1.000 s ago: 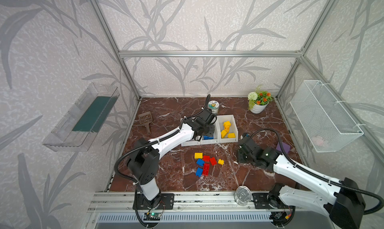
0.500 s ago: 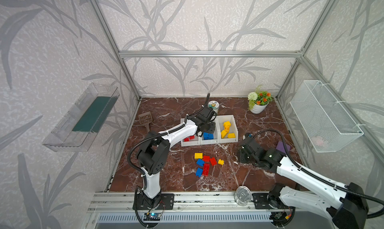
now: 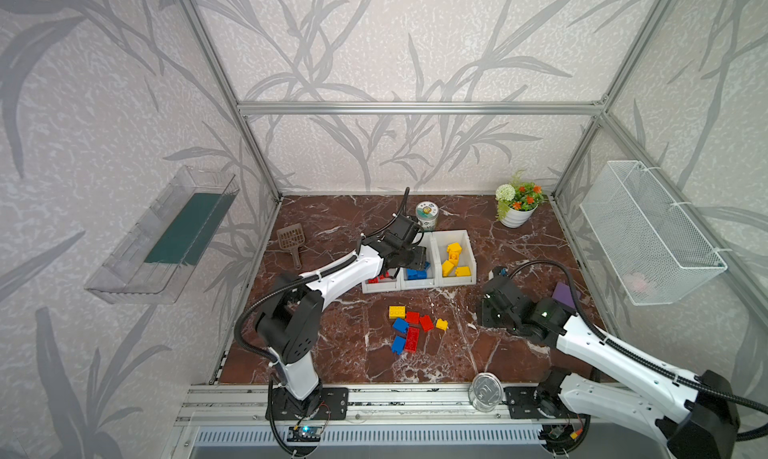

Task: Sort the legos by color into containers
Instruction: 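Withdraw the left gripper while the right gripper grasps a small yellow brick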

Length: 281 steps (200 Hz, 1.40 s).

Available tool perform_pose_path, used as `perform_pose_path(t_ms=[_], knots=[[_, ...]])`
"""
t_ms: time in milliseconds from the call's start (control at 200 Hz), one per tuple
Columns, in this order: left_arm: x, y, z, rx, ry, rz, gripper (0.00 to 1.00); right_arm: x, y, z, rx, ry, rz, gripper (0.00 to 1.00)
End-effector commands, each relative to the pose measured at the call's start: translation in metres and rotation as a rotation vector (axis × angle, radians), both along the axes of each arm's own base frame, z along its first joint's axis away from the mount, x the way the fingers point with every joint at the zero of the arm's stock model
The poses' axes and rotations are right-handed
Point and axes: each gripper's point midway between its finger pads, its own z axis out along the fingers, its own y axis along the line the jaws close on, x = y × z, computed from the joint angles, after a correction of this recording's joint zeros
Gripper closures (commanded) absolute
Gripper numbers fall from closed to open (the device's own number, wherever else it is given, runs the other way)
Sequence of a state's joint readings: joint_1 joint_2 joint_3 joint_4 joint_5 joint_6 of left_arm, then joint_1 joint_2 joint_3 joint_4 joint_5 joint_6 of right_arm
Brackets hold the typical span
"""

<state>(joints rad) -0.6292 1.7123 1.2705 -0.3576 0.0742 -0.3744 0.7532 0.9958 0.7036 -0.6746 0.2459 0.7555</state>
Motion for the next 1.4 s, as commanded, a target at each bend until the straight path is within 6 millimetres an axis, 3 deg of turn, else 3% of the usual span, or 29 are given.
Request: perform_pose_path(t_ms=[0, 250, 575, 1190, 1400], knots=[[-0.003, 0.015, 0.020, -0.028, -0.057, 0.044, 0.40, 0.000, -0.005, -0.004, -0.025, 0.009, -0.010, 0.40], [-0.029, 0.058, 0.026, -0.027, -0.094, 0.152, 0.38, -0.001, 0.013, -0.019, -0.012, 0.078, 0.048, 0.40], [-0.054, 0.090, 0.027, -0.045, -0.131, 0.234, 0.37, 0.005, 0.057, -0.029, -0.032, 0.119, 0.131, 0.40], [-0.081, 0.123, 0.020, -0.031, -0.166, 0.293, 0.35, 0.019, 0.111, -0.060, -0.147, 0.205, 0.224, 0.38], [-0.082, 0.125, 0.019, -0.020, -0.164, 0.278, 0.34, 0.019, 0.117, -0.073, -0.168, 0.233, 0.219, 0.37]])
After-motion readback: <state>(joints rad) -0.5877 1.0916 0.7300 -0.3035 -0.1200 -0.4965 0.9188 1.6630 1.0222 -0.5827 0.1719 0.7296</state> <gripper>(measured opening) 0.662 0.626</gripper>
